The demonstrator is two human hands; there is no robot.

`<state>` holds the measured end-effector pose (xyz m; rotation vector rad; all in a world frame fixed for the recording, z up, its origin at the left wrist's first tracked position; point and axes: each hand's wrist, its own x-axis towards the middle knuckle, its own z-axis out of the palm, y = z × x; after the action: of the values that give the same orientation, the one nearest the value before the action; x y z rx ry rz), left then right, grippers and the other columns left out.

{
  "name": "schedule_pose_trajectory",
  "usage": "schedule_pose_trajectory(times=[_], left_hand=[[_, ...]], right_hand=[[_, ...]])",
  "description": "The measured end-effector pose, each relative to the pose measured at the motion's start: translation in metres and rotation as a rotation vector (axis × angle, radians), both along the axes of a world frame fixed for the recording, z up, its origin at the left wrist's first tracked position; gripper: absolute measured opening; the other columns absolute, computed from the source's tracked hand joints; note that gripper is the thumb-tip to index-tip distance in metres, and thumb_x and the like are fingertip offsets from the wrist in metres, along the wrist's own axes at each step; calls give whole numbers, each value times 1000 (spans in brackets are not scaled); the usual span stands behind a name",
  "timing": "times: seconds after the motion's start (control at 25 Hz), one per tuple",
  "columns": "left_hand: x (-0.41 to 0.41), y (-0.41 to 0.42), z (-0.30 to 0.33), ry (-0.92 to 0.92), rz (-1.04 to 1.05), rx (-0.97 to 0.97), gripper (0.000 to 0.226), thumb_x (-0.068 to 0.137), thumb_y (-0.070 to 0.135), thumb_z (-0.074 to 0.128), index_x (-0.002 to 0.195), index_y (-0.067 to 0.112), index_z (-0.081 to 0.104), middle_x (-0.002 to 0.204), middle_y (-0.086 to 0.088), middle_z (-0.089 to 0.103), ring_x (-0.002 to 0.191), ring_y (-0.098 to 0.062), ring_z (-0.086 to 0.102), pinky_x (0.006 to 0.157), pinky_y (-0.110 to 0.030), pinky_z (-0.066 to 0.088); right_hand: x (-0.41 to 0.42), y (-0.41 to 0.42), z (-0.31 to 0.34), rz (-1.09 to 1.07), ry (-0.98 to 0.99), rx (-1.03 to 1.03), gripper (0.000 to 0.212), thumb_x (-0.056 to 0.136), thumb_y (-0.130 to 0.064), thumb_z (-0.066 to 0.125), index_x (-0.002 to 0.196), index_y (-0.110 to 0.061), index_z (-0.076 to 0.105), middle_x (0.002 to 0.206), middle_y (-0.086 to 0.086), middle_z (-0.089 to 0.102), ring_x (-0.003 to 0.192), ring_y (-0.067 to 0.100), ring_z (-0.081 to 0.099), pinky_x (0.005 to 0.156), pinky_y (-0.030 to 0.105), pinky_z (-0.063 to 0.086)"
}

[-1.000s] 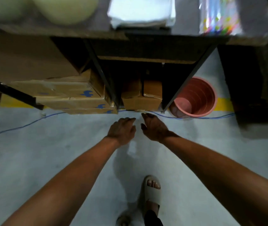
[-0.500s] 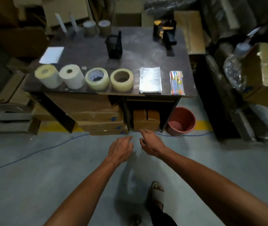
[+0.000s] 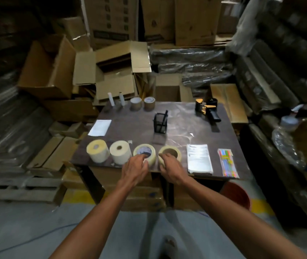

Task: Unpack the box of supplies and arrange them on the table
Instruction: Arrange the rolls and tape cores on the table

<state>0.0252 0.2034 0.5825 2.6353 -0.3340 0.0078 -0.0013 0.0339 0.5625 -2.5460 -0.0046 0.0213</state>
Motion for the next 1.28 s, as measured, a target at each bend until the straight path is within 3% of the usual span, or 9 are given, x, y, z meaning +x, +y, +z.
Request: schedule_pose_trajectory(times=[0.28,0.52,0.8,1.0,1.12,1.2,1.28], left_hand=[[140,38,19,-29,108,-30,30,94,37,50,112,21,67,114,-1,70,104,-23,64,84,-33,49],[241,78,10,54,154,-70,25,87,39,54,95,21,67,94,-6,72,91,-30,67,75,-35,53],[385,126,-17,62,51,-6,24,89,35,53,99,20,69,100,-5,71,95,-28,65,77,-34,49],[485,150,-41,137,26,-109,14,89,31,52,89,21,63,94,-1,68,88,-22,64,70,-31,49],[537,157,-57,184,82,-209,16,92,27,57,107,22,60,109,-1,63,98,-17,59,76,-28,46],[569,161,-68,265,121,-287,39,92,28,60,129,23,51,128,-5,56,116,-22,56,91,-35,50],[600,165,-84,365,133,-303,66,91,31,63,148,24,31,148,-8,38,133,-29,44,105,-46,44]], right_hand=[[161,23,16,27,3,0,46,91,-22,55,136,-11,53,133,14,57,125,31,51,103,35,40],[258,54,10,31,77,8,52,88,-20,58,139,-10,51,138,14,55,129,28,49,109,31,35],[383,105,-12,-123,130,111,54,87,-25,62,139,-17,51,139,5,55,126,19,53,107,32,45],[477,136,-30,-244,176,183,54,87,-22,62,139,-13,52,138,8,58,125,21,56,105,38,48],[527,153,-43,-283,180,177,56,90,-28,64,141,-12,47,142,10,55,129,23,53,107,36,45],[556,163,-50,-285,191,223,69,90,-33,66,149,-13,35,152,8,43,139,23,42,113,36,36],[585,174,-60,-282,205,326,83,89,-35,67,155,-17,20,158,3,30,147,23,28,120,40,27]])
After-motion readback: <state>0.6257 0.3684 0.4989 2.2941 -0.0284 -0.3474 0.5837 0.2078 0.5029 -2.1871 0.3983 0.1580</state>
